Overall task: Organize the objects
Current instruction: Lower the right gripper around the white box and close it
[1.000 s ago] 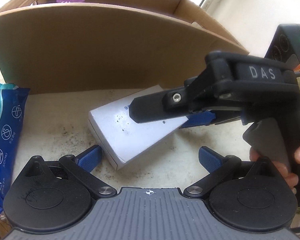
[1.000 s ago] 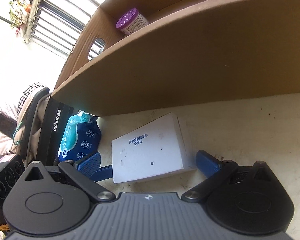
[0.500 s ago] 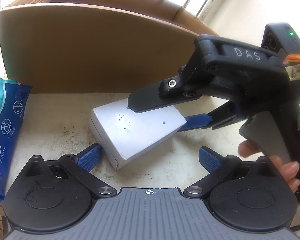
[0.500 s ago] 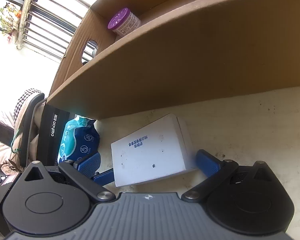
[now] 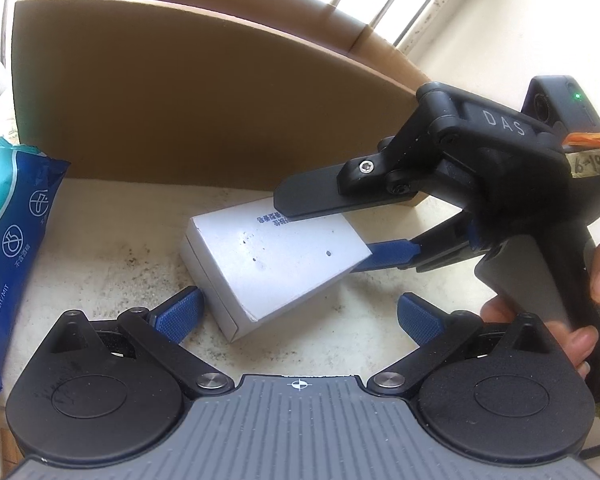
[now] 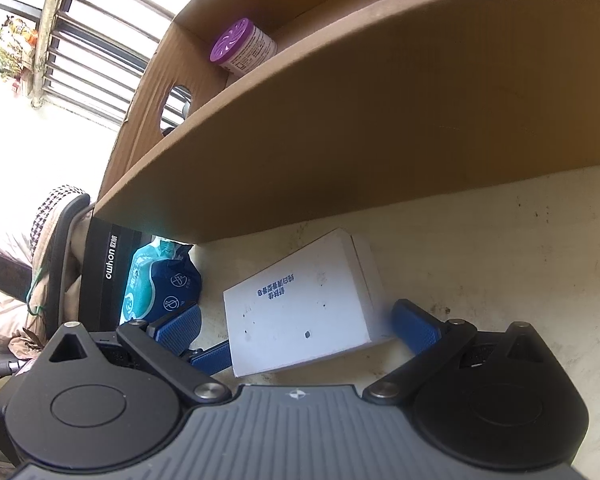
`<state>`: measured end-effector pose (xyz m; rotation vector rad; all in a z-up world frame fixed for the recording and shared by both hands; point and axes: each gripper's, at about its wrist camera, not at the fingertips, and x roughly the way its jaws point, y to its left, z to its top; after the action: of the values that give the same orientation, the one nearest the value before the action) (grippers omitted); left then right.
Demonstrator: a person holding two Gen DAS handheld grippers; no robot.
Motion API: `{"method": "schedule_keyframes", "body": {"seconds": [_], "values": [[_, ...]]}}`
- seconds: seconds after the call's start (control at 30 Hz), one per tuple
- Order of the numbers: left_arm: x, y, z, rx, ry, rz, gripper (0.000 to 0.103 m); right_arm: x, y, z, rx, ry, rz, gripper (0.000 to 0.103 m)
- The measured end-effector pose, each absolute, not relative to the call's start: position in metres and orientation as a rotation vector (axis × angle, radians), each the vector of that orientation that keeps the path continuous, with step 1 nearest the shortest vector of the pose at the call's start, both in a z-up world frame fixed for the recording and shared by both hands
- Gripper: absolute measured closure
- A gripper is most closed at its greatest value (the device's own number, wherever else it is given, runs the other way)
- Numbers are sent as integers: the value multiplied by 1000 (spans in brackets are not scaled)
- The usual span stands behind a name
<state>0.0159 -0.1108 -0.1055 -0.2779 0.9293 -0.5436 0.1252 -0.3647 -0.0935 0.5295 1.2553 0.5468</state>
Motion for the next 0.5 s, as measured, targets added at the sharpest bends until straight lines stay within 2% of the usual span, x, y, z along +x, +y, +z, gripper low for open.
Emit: {"method": "schedule_keyframes", "body": {"seconds": [0.5], "values": [[51,-108,-113,-303,977,-537,0,131,-370,-99,623,1278,519,0]]}}
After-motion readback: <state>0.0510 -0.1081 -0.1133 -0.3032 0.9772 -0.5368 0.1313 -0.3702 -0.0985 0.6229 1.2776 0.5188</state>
